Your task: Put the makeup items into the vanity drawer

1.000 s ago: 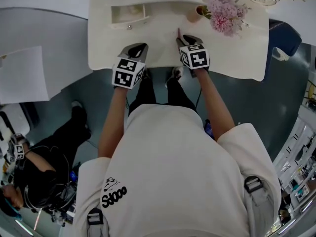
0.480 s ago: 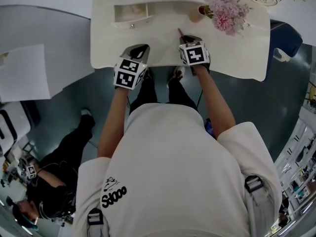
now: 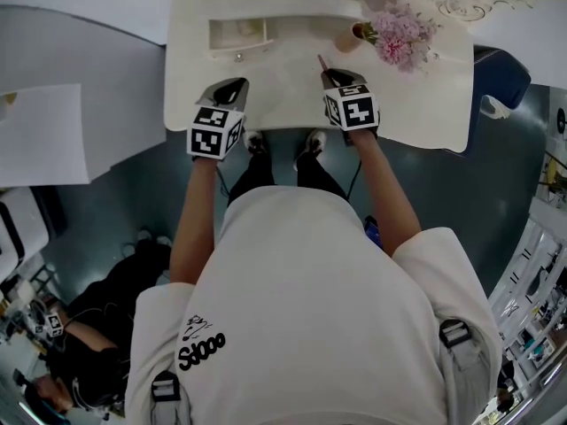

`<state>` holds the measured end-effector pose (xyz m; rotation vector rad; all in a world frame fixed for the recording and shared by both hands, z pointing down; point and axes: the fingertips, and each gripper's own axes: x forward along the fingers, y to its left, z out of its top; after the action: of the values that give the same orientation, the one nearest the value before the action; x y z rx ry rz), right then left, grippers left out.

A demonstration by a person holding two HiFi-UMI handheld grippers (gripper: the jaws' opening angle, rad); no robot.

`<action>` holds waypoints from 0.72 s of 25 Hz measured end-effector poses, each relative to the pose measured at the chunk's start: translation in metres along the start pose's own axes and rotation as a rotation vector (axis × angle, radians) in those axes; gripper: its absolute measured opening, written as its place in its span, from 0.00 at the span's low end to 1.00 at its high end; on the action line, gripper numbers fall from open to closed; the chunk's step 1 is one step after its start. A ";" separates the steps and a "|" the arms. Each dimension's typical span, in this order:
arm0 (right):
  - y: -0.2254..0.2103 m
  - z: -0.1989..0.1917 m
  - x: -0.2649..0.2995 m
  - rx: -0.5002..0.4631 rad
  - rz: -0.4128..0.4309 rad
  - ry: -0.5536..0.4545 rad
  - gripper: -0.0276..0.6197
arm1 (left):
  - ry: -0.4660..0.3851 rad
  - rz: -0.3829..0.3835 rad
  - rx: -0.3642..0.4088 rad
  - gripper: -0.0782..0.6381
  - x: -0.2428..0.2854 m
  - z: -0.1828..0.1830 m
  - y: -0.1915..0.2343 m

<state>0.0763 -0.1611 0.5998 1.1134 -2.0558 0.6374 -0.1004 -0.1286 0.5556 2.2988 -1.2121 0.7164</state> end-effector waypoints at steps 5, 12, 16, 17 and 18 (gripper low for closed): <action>0.020 0.043 -0.010 -0.109 0.025 -0.070 0.12 | -0.056 0.034 -0.025 0.13 -0.010 0.017 0.027; 0.067 0.098 0.003 -0.279 0.122 -0.111 0.12 | -0.105 0.064 -0.051 0.13 -0.022 0.026 0.061; 0.091 0.119 0.028 -0.392 0.168 -0.075 0.12 | -0.108 0.083 -0.068 0.13 -0.029 0.021 0.089; 0.097 0.124 0.034 -0.409 0.178 -0.065 0.12 | -0.106 0.083 -0.071 0.13 -0.031 0.019 0.095; 0.103 0.129 0.039 -0.423 0.187 -0.054 0.12 | -0.103 0.082 -0.074 0.13 -0.032 0.017 0.101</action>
<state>-0.0711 -0.2180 0.5397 0.7070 -2.2228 0.2393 -0.1968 -0.1718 0.5365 2.2602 -1.3625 0.5776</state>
